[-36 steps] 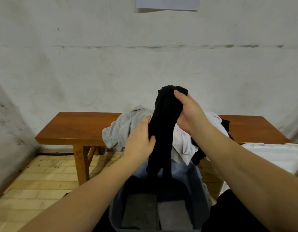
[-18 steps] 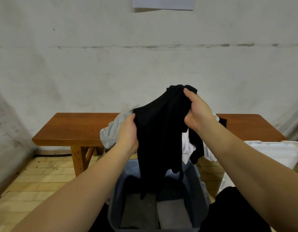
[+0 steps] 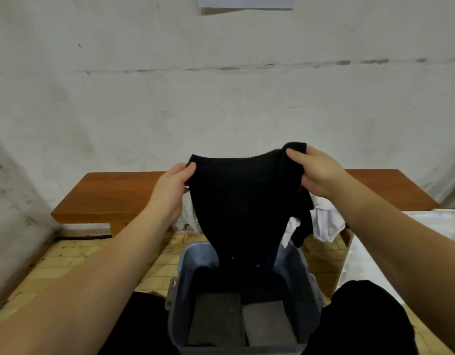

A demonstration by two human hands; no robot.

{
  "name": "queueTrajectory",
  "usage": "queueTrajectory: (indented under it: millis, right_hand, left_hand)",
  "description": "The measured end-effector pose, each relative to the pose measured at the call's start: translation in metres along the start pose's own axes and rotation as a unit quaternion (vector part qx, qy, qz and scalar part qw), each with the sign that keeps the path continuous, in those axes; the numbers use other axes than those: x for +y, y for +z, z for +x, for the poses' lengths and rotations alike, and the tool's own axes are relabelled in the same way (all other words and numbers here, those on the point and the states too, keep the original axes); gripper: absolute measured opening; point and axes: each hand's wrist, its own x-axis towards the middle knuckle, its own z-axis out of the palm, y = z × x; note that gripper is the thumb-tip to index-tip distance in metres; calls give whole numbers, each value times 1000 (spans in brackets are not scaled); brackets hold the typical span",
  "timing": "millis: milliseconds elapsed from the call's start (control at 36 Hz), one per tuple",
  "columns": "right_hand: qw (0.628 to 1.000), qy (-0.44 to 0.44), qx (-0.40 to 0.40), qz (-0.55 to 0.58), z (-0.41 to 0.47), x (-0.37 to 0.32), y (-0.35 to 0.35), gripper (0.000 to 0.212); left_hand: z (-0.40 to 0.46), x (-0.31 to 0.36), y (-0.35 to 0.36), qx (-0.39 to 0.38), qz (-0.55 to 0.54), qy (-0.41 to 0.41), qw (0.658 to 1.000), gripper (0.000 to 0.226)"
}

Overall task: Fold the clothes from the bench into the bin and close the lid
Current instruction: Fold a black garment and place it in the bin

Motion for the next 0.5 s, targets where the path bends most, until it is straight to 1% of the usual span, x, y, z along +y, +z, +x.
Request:
queueTrajectory:
  millis: [83, 139, 250, 500]
  right_hand:
    - [988, 41, 20, -148, 1, 1, -24, 19]
    - [978, 40, 48, -200, 4, 2, -40, 21]
    - [972, 47, 92, -209, 8, 9, -66, 18]
    - [962, 33, 136, -235, 12, 6, -91, 22]
  left_hand:
    - [6, 9, -13, 21, 24, 4, 999, 20]
    - [9, 14, -21, 36, 27, -1, 999, 20]
    - [12, 21, -37, 60, 17, 2, 998, 18]
    - [18, 40, -85, 100, -16, 0, 995, 14]
